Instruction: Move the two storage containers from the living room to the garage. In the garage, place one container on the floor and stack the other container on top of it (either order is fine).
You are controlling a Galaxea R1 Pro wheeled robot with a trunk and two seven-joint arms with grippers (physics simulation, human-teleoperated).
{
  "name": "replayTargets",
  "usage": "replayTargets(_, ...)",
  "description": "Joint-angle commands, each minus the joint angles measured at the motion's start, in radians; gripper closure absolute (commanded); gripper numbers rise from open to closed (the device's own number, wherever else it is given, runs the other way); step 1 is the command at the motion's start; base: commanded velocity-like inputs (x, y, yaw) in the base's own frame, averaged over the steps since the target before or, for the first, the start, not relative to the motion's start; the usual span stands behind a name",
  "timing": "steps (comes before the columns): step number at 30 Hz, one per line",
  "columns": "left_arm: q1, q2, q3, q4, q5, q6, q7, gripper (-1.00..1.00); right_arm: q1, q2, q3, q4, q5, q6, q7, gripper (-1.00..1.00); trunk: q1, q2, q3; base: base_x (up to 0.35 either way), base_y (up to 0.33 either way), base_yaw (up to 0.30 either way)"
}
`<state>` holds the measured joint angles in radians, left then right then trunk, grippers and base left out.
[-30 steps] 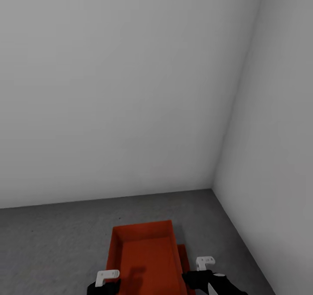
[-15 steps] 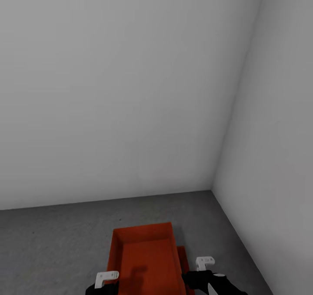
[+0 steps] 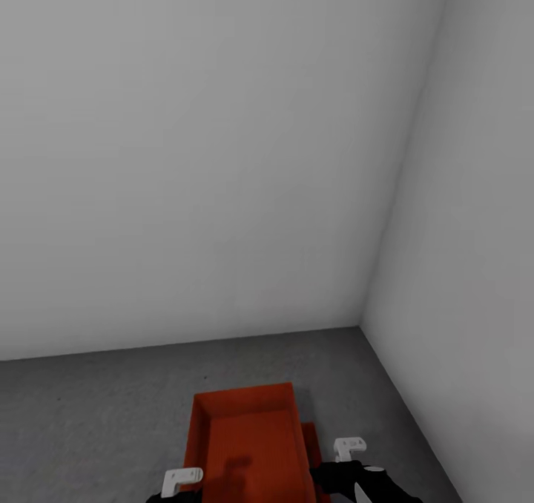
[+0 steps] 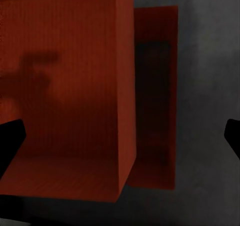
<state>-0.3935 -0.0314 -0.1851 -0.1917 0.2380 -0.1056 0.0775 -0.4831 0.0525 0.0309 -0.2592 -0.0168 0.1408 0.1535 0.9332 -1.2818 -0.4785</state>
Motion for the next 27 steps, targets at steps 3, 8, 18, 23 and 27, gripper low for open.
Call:
replayTargets(3,-0.001,0.0,-0.009,0.0,0.008,0.013,0.005,-1.0,0.0,0.0,0.002,-0.002,-0.002,0.006,0.001,-1.0,-0.012,0.021,0.009,0.0,0.0,0.0)
replayTargets(8,-0.001,0.001,-0.01,0.001,0.008,0.037,0.006,-1.0,0.0,0.0,0.0,0.002,-0.001,0.006,0.001,-1.0,-0.031,0.056,0.024,0.0,0.0,0.0)
replayTargets(18,-0.001,0.003,-0.01,0.001,0.009,0.054,0.001,-1.0,0.001,-0.001,0.0,0.017,-0.005,0.006,-0.01,-1.0,-0.069,0.126,0.056,0.0,0.0,0.0)
replayTargets(23,0.0,0.003,-0.01,0.001,0.009,0.067,-0.003,-1.0,0.009,-0.007,-0.002,0.027,-0.005,0.006,-0.012,-1.0,-0.088,0.161,0.071,0.0,0.0,0.0)
replayTargets(27,0.005,0.001,-0.009,0.008,0.009,0.077,-0.003,-1.0,0.042,-0.01,-0.002,0.028,-0.005,0.006,-0.013,-1.0,-0.104,0.189,0.084,0.0,0.0,0.0)
